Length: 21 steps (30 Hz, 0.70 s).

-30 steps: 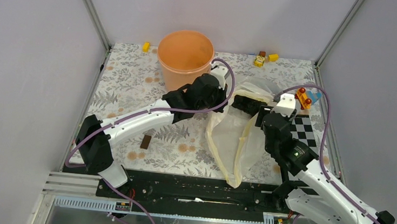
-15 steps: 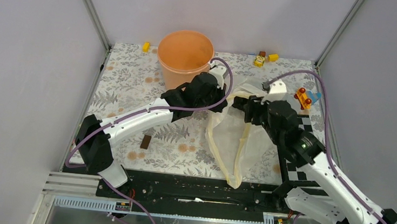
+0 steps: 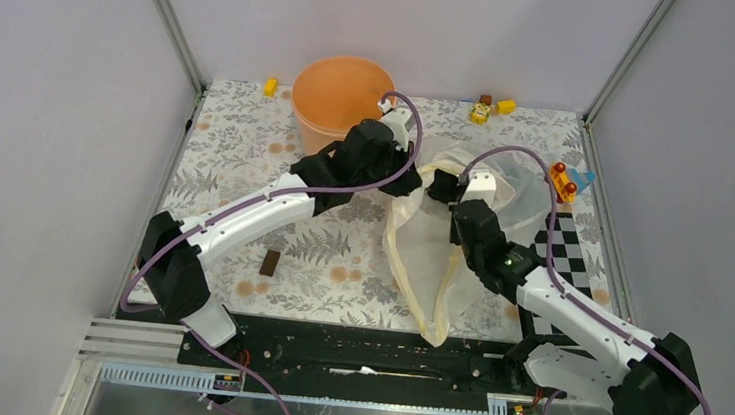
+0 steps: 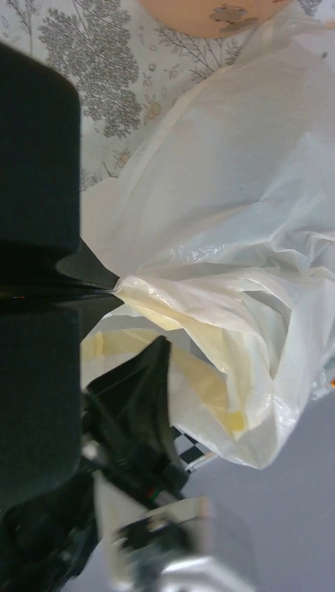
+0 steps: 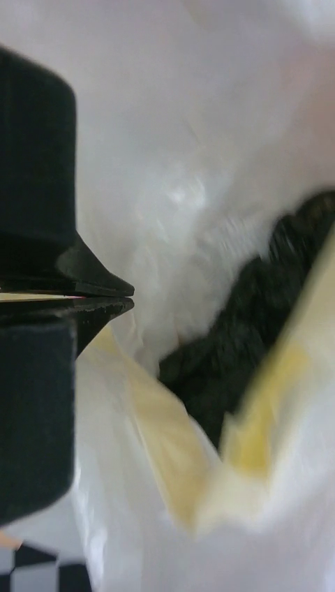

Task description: Put the trash bags into the trash bin

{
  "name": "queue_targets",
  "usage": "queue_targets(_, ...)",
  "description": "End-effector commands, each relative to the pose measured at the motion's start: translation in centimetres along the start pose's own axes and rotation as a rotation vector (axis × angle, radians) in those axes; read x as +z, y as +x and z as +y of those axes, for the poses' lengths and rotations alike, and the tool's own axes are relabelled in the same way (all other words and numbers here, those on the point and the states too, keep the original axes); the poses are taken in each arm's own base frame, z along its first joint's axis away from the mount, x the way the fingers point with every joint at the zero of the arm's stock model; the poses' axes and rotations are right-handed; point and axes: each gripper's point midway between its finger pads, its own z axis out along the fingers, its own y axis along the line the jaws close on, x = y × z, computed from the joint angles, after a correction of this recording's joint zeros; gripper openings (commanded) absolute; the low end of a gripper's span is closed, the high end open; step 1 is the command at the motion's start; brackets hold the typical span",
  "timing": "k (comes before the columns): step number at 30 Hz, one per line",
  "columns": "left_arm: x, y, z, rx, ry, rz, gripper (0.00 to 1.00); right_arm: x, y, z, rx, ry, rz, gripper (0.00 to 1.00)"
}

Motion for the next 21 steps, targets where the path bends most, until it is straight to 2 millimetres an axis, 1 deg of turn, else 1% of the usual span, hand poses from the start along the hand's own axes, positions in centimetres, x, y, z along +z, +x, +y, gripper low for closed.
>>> queue_targets(1,-2.3,-4.3,-3.1,-0.007,0.104,-0.104,0.00,-0.4,-3.0,-9.1,0.151,0.480,-0.060,0.00)
queue_targets(3,-2.5,-4.2,-3.5,-0.014,0.126,-0.102,0.00,-1.0,-2.4,-12.2,0.222,0.547,-0.043,0.00)
queue_targets(5,-2.7,-3.9,-3.9,-0.027,0.153,-0.101,0.00,-2.3,-2.6,-14.7,0.297,0.583,-0.075,0.00)
queue_targets(7,-2.8,-3.6,-4.2,-0.045,0.182,-0.099,0.00,-3.8,-3.5,-16.1,0.328,0.617,-0.121,0.00)
queue_targets(8,-2.8,-3.4,-4.4,-0.055,0.194,-0.096,0.00,-4.4,-4.1,-16.2,0.332,0.612,-0.143,0.00)
queue_targets(9,-2.8,-3.2,-4.7,-0.065,0.212,-0.094,0.00,-4.6,-4.7,-15.6,0.327,0.565,-0.153,0.01)
queue_targets(10,-2.8,-3.1,-5.0,-0.074,0.231,-0.092,0.00,-4.3,-5.3,-13.9,0.304,0.446,-0.152,0.03)
queue_targets(11,-2.7,-3.0,-5.3,-0.082,0.250,-0.092,0.00,-3.9,-5.8,-12.1,0.275,0.325,-0.162,0.07)
queue_targets(13,-2.5,-3.0,-5.7,-0.090,0.274,-0.090,0.00,-3.7,-6.6,-8.9,0.235,0.121,-0.195,0.21)
queue_targets(14,-2.4,-3.1,-5.8,-0.094,0.280,-0.090,0.00,-3.5,-6.6,-7.7,0.222,0.051,-0.201,0.26)
queue_targets(16,-2.0,-3.2,-6.2,-0.096,0.294,-0.084,0.00,-3.0,-6.5,-6.4,0.205,-0.022,-0.200,0.32)
queue_targets(19,-1.4,-3.6,-6.3,-0.103,0.294,-0.075,0.00,-2.0,-6.3,-4.8,0.163,-0.102,-0.185,0.37)
queue_targets(21,-1.2,-3.9,-6.5,-0.107,0.296,-0.073,0.00,-1.7,-6.7,-3.9,0.149,-0.147,-0.204,0.41)
